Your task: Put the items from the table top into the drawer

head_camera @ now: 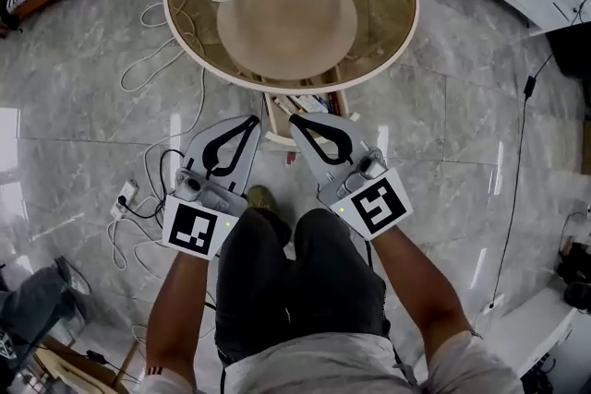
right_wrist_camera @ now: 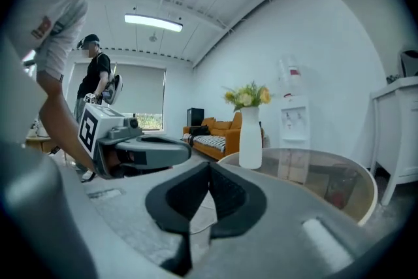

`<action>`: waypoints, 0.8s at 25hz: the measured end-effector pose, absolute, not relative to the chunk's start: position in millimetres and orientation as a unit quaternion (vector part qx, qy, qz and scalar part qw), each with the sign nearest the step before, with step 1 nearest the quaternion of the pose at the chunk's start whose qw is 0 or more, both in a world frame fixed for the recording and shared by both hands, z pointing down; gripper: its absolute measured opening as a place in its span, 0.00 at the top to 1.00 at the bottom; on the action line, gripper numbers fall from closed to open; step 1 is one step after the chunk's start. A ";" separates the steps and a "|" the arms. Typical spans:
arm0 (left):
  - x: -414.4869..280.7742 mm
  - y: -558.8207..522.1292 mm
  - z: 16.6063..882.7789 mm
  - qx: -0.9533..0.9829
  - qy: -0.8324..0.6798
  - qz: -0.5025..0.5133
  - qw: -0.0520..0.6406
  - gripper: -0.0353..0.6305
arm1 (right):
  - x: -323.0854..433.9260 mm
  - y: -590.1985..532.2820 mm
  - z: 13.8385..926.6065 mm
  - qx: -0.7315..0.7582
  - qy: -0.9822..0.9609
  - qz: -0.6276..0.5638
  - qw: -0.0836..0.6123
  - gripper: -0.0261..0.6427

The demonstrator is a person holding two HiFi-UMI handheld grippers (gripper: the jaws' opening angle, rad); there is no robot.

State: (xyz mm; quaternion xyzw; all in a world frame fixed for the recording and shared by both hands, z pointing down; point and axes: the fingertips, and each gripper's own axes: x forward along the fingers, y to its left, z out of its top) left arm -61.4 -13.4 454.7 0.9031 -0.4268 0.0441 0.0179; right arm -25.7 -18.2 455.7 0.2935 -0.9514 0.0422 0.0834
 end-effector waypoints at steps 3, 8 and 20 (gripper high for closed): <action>-63.8 -17.7 395.1 0.904 -0.426 0.043 0.021 0.95 | -31.4 -24.6 391.2 0.299 -0.951 0.040 0.070 0.96; -65.3 -29.9 285.1 0.905 -0.423 0.027 0.027 0.95 | -38.1 -31.0 280.4 0.302 -0.951 0.041 0.055 0.96; -68.9 -47.8 130.1 0.912 -0.411 0.001 0.014 0.95 | -41.1 -48.2 117.7 0.326 -0.945 0.032 0.028 0.96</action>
